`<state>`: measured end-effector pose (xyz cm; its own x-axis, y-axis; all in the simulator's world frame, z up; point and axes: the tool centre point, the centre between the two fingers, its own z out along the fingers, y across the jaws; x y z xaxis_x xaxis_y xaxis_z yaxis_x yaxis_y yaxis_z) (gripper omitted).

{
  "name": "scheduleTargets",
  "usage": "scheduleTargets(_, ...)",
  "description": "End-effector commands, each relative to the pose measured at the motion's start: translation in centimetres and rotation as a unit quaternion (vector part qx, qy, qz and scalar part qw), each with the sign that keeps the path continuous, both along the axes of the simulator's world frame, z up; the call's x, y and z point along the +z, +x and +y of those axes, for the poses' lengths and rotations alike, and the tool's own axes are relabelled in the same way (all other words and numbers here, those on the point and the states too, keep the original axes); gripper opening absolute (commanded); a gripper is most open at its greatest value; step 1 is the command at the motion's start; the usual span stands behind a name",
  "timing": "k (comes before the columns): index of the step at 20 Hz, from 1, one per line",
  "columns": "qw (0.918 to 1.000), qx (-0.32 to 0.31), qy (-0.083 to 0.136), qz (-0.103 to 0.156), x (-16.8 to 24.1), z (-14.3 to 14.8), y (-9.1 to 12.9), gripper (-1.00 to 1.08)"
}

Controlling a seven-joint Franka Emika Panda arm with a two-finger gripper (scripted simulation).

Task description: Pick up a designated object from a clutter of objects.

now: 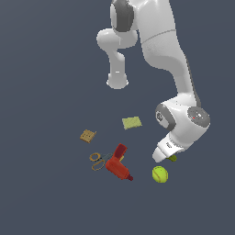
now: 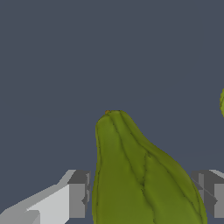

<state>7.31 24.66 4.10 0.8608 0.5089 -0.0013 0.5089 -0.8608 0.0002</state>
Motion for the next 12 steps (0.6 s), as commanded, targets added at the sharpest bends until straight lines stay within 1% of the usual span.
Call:
scheduleTargets(1,1.0000,0.000,0.000,0.000,0.0,0.0,0.0,-1.00)
scheduleTargets(7,1.0000,0.000,0.000,0.000,0.5,-0.3,0.1,-1.00)
scheduleTargets(12,1.0000,0.000,0.000,0.000,2.3,-1.4,0.3,-1.00)
